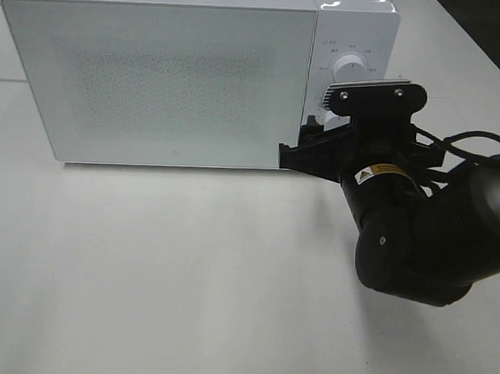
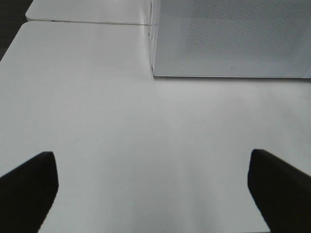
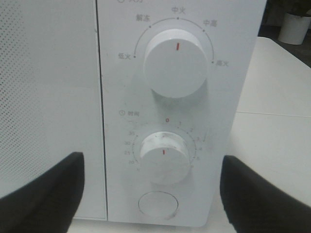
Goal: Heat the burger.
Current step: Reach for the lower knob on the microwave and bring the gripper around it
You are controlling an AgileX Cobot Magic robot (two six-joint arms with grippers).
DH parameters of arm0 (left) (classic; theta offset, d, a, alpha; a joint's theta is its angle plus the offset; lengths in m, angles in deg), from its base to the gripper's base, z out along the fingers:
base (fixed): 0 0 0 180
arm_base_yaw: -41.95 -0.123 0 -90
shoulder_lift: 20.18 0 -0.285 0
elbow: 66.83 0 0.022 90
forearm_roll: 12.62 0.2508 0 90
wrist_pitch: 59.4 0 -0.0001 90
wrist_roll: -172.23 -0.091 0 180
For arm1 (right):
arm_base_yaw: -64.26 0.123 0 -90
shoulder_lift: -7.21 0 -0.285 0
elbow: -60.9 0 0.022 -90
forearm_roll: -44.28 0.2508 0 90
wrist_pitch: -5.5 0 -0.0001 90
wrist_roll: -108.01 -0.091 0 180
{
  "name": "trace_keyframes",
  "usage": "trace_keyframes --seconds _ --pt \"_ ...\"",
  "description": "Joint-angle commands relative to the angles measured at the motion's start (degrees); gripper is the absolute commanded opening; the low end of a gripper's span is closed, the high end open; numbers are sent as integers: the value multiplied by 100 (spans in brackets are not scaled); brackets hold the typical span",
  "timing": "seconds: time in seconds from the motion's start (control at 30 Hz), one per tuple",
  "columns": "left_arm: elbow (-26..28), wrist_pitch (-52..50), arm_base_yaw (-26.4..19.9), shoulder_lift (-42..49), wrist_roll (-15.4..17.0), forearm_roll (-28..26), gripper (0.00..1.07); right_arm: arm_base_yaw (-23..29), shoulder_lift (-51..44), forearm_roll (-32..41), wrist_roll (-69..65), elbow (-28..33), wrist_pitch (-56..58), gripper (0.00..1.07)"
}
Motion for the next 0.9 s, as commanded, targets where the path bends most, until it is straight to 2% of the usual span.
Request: trace_keyframes --seconds 0.03,0.53,0.9 --pt "-23 -11 -17 97 0 -11 98 -17 74 -126 -52 -132 -235 75" --pt "-23 -11 -17 97 0 -11 98 -602 390 -510 -498 -659 23 75" --pt "-23 -11 -17 97 0 -17 98 -682 745 -642 -630 -859 149 75"
